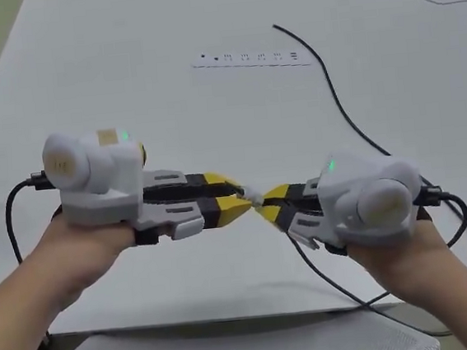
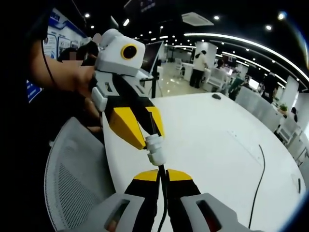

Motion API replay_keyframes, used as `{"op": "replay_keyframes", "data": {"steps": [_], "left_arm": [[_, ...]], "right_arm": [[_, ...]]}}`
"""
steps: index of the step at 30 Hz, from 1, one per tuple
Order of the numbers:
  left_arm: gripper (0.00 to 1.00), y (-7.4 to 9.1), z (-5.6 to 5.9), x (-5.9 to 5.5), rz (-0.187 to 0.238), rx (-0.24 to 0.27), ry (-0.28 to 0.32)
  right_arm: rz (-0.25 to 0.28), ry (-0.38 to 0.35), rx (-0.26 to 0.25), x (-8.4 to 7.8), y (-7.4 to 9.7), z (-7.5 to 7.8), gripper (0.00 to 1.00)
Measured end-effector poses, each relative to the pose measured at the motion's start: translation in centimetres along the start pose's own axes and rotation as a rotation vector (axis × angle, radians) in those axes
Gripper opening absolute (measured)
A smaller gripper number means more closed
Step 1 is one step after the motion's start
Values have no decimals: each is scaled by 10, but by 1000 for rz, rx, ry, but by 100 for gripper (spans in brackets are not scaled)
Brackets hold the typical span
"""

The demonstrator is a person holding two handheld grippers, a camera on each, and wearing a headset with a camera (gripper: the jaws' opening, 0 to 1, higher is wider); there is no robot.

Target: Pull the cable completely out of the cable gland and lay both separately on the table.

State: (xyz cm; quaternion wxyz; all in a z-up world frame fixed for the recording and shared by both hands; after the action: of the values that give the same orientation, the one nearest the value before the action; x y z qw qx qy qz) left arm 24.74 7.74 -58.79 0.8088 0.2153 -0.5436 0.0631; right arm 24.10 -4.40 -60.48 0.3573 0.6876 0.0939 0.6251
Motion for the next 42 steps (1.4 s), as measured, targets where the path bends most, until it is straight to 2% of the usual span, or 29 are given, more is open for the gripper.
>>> {"op": "replay_keyframes", "data": {"steps": [7, 24, 31, 35, 37, 42], "left_arm": [[15, 3, -1, 5, 33, 1, 12], [15, 4, -2, 4, 47, 8, 29], [15, 1, -5, -2, 40, 12, 29], [15, 2, -8, -7, 48, 15, 35], [15, 3, -9, -10, 57, 20, 7], [15, 7, -15, -14, 77, 36, 6]], "right_arm": [[-25, -15, -22, -11, 2, 5, 0], [-92, -88, -61, -51, 11, 15, 0], [-94, -107, -79, -48, 16, 21, 0], [-98, -84, -81, -45, 18, 24, 0], [-105, -92, -81, -44, 19, 27, 0], [-109, -122, -90, -39, 18, 34, 0]]}}
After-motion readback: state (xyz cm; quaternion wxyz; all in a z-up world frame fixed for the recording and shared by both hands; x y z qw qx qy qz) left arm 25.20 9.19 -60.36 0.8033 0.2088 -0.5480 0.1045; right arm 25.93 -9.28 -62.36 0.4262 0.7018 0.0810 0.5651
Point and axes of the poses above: the centre of the closed fingertips' face, and the gripper's own axes: y roughly backward along the fingers, z roughly to its right, x roughly out of its top, the point moved 7 cm from there along y, roughly backward along the fingers, and after that the axes turned 5 degrees about x, right-handed, at the moved point
